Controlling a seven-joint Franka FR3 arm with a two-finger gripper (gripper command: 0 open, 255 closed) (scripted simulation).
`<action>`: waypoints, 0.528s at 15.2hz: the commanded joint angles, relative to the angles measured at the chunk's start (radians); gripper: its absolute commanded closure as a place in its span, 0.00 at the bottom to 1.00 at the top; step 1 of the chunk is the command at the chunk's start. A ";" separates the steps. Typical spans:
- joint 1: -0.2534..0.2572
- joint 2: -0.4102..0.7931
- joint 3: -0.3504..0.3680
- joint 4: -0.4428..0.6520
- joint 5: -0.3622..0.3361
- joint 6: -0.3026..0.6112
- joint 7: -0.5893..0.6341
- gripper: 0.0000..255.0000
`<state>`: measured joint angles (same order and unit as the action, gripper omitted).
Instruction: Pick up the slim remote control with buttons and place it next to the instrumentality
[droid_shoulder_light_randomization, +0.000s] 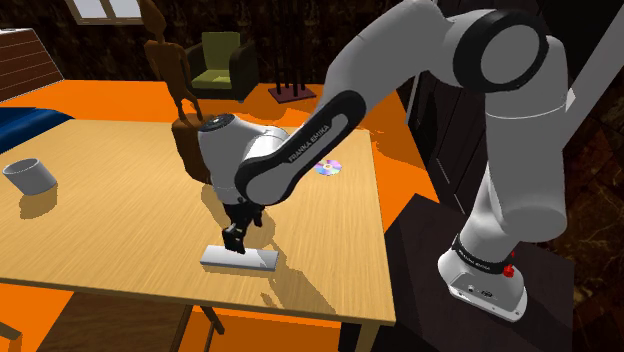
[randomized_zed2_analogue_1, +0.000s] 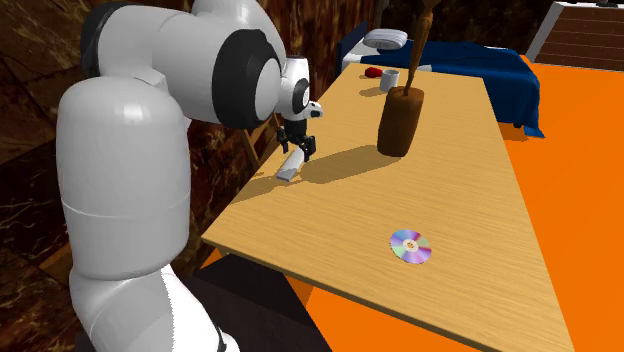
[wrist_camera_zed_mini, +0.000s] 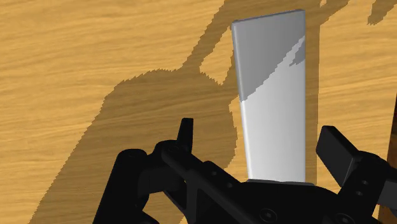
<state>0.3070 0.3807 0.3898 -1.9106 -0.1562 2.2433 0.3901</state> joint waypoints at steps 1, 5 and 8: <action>0.026 0.061 -0.004 0.060 -0.027 0.007 0.015 0.00; 0.061 0.144 -0.015 0.131 -0.059 0.024 0.034 0.00; 0.066 0.169 -0.023 0.126 -0.071 0.053 0.041 0.00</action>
<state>0.3709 0.5414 0.3693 -1.7851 -0.2229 2.2877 0.4287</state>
